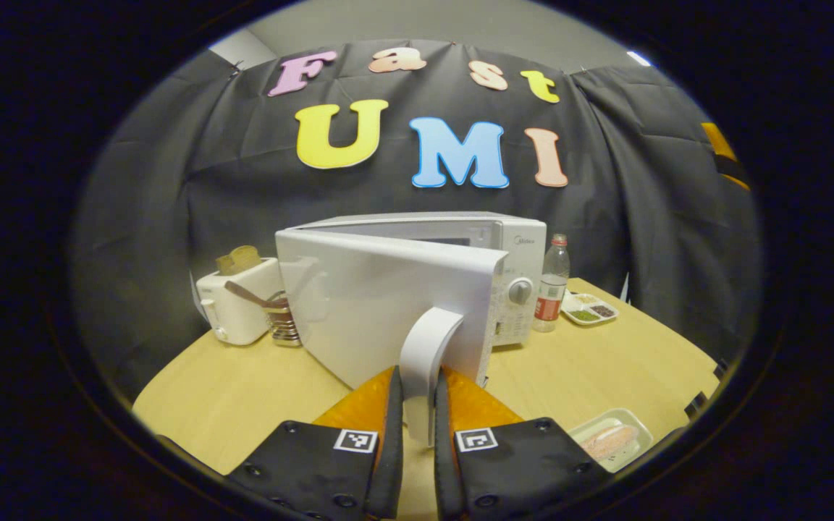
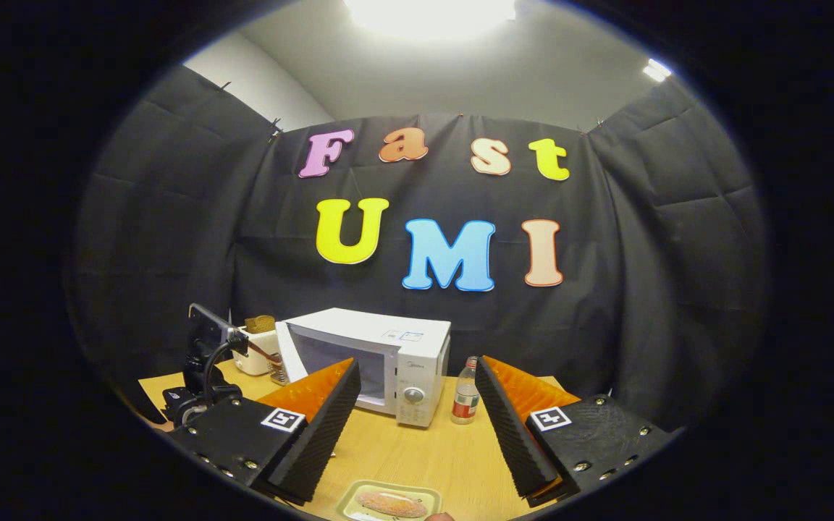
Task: Open the microwave oven with the left hand, put the food in, and close the microwave oven.
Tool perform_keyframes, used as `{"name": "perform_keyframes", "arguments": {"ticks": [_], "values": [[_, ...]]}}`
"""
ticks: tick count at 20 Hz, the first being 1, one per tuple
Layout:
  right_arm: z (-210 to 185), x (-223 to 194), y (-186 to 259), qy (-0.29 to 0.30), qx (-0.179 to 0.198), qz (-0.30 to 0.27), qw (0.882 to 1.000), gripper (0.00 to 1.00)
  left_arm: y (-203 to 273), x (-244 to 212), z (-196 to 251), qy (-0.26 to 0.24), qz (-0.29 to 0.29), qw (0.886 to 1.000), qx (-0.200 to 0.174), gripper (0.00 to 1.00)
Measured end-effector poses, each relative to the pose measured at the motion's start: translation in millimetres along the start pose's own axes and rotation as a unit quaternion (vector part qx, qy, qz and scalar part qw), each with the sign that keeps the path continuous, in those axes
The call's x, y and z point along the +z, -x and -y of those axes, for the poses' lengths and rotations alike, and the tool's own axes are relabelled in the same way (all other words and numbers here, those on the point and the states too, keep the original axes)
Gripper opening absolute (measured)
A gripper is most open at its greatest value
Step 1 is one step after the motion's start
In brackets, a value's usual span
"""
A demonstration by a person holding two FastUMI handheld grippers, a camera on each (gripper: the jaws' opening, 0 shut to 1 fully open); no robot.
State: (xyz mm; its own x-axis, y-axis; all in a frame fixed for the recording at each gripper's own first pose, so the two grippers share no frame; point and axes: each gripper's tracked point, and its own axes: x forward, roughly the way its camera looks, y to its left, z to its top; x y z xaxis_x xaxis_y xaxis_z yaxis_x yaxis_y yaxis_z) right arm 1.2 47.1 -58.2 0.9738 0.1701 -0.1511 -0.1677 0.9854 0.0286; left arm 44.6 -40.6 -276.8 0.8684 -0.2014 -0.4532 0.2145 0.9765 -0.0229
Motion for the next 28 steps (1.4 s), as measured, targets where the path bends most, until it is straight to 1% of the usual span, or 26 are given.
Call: {"name": "perform_keyframes", "arguments": {"ticks": [3, 4, 7, 12, 13, 14, 15, 17, 20, 21, 22, 24, 25, 28], "values": [[-27.6, 0.6, -5.6, 0.0, 0.026, 0.0, 1.0, 0.98, 19.3, -6.7, -25.7, 0.011, -0.001, 1.0, 0.016, 0.24], [-37.5, -0.1, -6.6, 0.0, 0.034, -0.001, 0.999, 0.98, 25.8, -9.3, -34.2, 0.013, -0.002, 1.0, 0.022, 0.25], [-64.6, -1.0, -10.2, 0.002, 0.055, -0.004, 0.998, 0.98, 40.4, -15.0, -62.3, 0.014, -0.004, 0.999, 0.041, 0.25], [-110.9, -2.6, -14.4, -0.001, 0.081, -0.004, 0.997, 0.98, 58.8, -29.4, -111.8, 0.03, -0.009, 0.998, 0.063, 0.24], [-119.3, -0.9, -15.1, 0.003, 0.085, -0.004, 0.996, 0.98, 61.0, -37.1, -124.5, 0.035, -0.016, 0.997, 0.067, 0.25], [-125.8, 0.4, -15.9, 0.005, 0.087, -0.002, 0.996, 0.98, 65.9, -42.4, -135.3, 0.042, -0.019, 0.996, 0.072, 0.29], [-132.9, 3.2, -15.2, 0.005, 0.088, 0.001, 0.996, 0.97, 70.1, -44.3, -148.5, 0.046, -0.017, 0.996, 0.078, 0.29], [-146.0, 5.5, -16.7, 0.005, 0.092, 0.005, 0.996, 0.98, 75.0, -47.7, -163.7, 0.059, -0.017, 0.996, 0.071, 0.28], [-164.2, 7.3, -17.0, 0.012, 0.105, 0.008, 0.994, 0.98, 74.7, -45.9, -174.7, 0.076, -0.014, 0.996, 0.049, 0.32], [-168.2, 6.9, -17.2, 0.013, 0.109, 0.007, 0.994, 0.98, 75.8, -48.4, -182.6, 0.078, -0.016, 0.996, 0.05, 0.34], [-168.5, 5.7, -18.5, 0.014, 0.11, 0.004, 0.994, 0.97, 80.2, -51.7, -191.9, 0.082, -0.014, 0.995, 0.049, 0.38], [-167.6, 3.1, -20.9, 0.019, 0.111, -0.004, 0.994, 0.97, 85.8, -53.8, -207.9, 0.079, -0.013, 0.995, 0.063, 0.55], [-167.7, 2.4, -21.6, 0.021, 0.115, -0.008, 0.993, 0.97, 92.0, -56.9, -215.5, 0.08, -0.013, 0.994, 0.071, 0.56], [-167.1, -1.4, -27.7, 0.026, 0.137, -0.016, 0.99, 0.98, 115.9, -62.4, -247.3, 0.091, -0.014, 0.988, 0.122, 0.58]]}}
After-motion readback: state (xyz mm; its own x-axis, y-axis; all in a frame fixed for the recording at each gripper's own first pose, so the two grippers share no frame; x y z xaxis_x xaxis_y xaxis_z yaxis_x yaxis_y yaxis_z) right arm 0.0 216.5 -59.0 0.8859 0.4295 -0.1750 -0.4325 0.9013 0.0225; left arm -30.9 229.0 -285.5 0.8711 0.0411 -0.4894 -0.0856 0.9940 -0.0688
